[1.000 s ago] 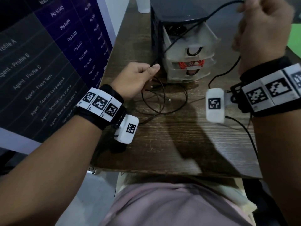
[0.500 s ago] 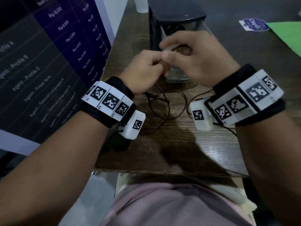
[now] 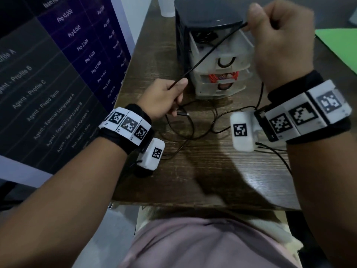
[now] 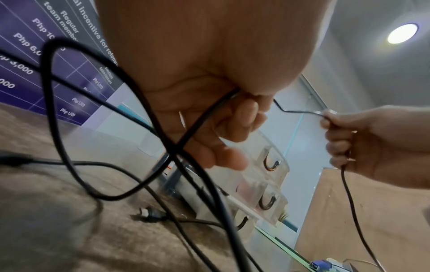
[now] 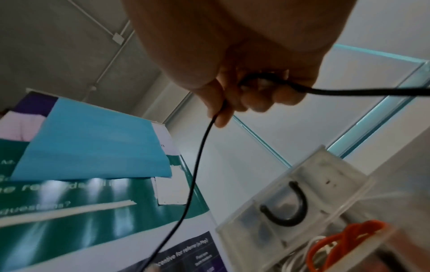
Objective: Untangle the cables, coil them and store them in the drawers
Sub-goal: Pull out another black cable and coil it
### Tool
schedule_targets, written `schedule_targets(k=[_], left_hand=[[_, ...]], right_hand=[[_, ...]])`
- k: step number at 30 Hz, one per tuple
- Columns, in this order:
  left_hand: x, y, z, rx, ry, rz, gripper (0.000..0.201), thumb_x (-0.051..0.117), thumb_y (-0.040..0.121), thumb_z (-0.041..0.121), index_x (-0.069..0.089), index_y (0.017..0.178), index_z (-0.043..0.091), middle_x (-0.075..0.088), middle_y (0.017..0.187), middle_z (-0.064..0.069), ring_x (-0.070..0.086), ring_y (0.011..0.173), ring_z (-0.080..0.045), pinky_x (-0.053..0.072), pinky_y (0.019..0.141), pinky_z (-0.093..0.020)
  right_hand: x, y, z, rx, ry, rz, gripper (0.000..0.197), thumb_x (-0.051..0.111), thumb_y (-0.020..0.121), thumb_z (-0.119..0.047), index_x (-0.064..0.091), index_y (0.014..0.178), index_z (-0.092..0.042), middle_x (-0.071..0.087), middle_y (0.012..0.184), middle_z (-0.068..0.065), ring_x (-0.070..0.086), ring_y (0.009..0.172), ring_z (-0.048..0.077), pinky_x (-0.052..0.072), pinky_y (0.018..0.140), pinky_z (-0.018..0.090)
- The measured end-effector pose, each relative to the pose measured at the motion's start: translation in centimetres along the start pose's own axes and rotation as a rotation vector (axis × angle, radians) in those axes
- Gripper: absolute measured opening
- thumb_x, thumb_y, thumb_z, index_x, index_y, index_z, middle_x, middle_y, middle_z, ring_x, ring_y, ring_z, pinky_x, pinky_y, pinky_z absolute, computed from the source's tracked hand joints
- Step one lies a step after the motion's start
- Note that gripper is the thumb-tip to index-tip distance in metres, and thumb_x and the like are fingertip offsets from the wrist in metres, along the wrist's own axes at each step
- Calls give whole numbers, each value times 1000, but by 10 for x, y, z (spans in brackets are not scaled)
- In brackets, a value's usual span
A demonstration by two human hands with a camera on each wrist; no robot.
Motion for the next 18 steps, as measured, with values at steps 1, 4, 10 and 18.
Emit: schedule_targets(k=[1, 4, 10, 18], left_hand=[[-1, 0, 2, 4, -37, 7, 49, 44, 102, 42, 50, 63, 13, 43, 49, 2, 56, 48, -23, 39, 43, -19], [-3, -2, 7, 15, -125, 23, 55, 41, 103, 43, 42, 61, 8, 34, 55, -8, 46, 45, -27, 39, 41, -25], [2, -1, 18, 30, -31, 58, 59, 47, 99, 51, 33, 48, 24, 30, 48, 0, 28, 44, -19, 22, 46, -31], [-2, -8, 33, 213, 57, -11, 52, 71, 73, 39, 60, 75, -12, 54, 65, -25, 47, 61, -19, 42, 57, -40]], right_hand=[[0, 1, 5, 24, -33, 0, 26, 48, 100, -40, 60, 83, -23, 45, 61, -17, 44, 54, -6, 30, 55, 7], [1, 1, 13, 106, -168, -76, 13, 54, 97, -33, 64, 94, -24, 49, 72, -18, 46, 63, -7, 34, 60, 5], [32, -26, -20, -58, -198, -397, 44, 56, 86, 2, 66, 116, -28, 55, 112, -16, 52, 108, 1, 44, 98, 16], [53, -38, -16, 47, -175, -561, 16, 65, 92, -38, 73, 103, -29, 64, 86, -15, 61, 89, 0, 42, 70, 11]])
Point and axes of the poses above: each hand's wrist, its own y-axis towards the middle knuckle, its own x-axis out of the palm, z = x × y, the point moved 3 cm from there along y, towards the middle knuckle
